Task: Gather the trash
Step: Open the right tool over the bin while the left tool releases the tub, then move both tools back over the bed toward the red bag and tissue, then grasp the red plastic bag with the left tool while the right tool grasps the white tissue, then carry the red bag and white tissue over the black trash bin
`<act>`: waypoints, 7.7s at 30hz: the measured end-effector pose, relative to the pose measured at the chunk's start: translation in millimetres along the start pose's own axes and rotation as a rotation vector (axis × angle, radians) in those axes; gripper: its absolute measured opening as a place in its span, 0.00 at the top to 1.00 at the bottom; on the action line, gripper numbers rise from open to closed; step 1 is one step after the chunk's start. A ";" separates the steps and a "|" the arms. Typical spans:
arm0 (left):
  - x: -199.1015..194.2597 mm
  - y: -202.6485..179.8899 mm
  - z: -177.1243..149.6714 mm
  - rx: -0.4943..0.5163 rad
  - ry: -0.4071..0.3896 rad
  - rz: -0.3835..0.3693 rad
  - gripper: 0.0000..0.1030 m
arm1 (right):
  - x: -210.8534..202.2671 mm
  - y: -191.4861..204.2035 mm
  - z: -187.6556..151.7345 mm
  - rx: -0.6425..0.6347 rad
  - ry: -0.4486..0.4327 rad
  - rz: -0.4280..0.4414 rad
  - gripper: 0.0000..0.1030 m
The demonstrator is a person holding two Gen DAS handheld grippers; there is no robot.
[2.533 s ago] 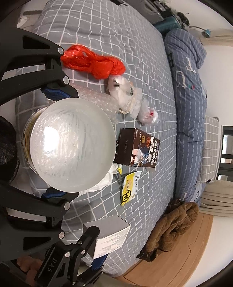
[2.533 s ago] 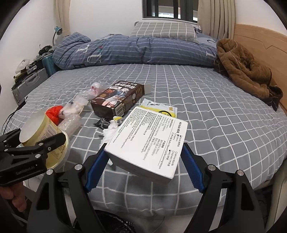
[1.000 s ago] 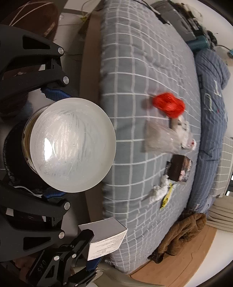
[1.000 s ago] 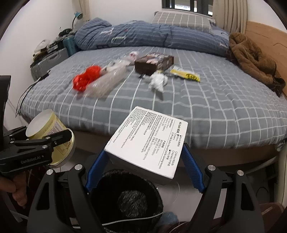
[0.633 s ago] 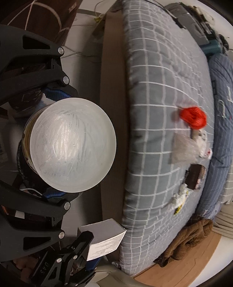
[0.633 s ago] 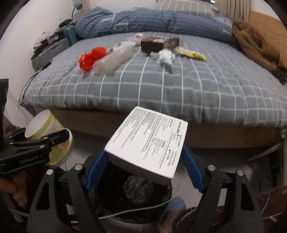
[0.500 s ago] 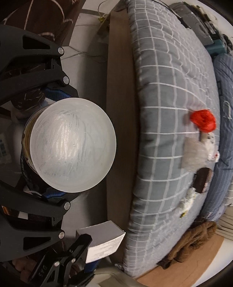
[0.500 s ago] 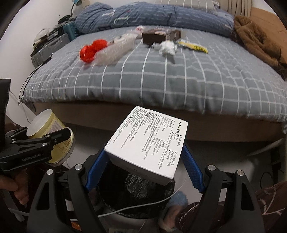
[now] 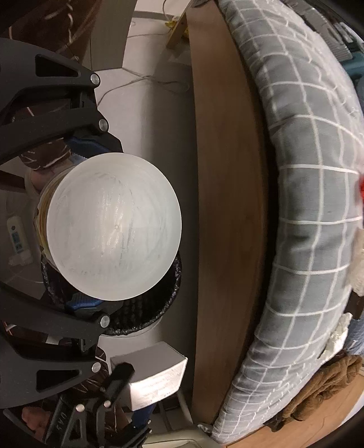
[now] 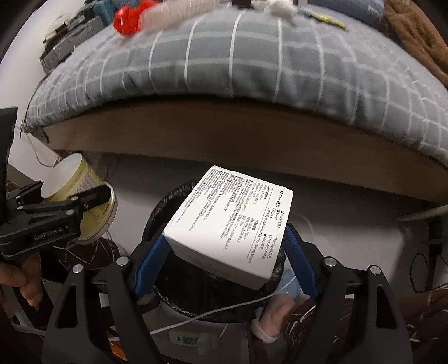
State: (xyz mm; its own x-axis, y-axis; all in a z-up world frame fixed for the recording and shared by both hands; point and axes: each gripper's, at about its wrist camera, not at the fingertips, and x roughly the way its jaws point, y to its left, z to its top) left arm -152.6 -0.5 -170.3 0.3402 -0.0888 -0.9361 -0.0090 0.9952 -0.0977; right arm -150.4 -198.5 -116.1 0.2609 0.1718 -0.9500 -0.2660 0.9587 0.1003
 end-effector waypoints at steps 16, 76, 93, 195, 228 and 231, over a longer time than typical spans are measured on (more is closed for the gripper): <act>35.2 28.8 -22.7 -0.044 0.077 -0.005 0.29 | 53.9 6.5 -9.4 0.017 0.192 0.026 0.25; 6.7 -50.7 30.4 0.111 -0.101 0.108 0.06 | -22.9 -47.1 19.6 0.092 -0.175 -0.172 0.07; -74.8 -14.5 79.9 -0.010 -0.289 0.064 0.06 | -86.2 -18.8 81.0 0.052 -0.401 -0.154 0.07; -77.1 18.0 256.7 -0.017 -0.382 -0.026 0.64 | -61.4 -39.0 238.2 0.007 -0.438 0.006 0.93; -115.8 -10.3 176.2 0.008 -0.398 -0.060 0.64 | -103.2 -15.4 172.1 -0.017 -0.467 0.004 0.93; -114.8 -10.8 169.5 0.007 -0.390 -0.056 0.64 | -104.5 -11.9 165.7 -0.015 -0.462 0.016 0.93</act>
State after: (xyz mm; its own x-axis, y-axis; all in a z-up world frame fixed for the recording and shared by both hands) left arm -32.2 6.0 -4.5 0.6715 -0.1217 -0.7309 0.0252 0.9896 -0.1416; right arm -20.7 -190.4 31.0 0.6417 0.2732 -0.7166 -0.2863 0.9522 0.1067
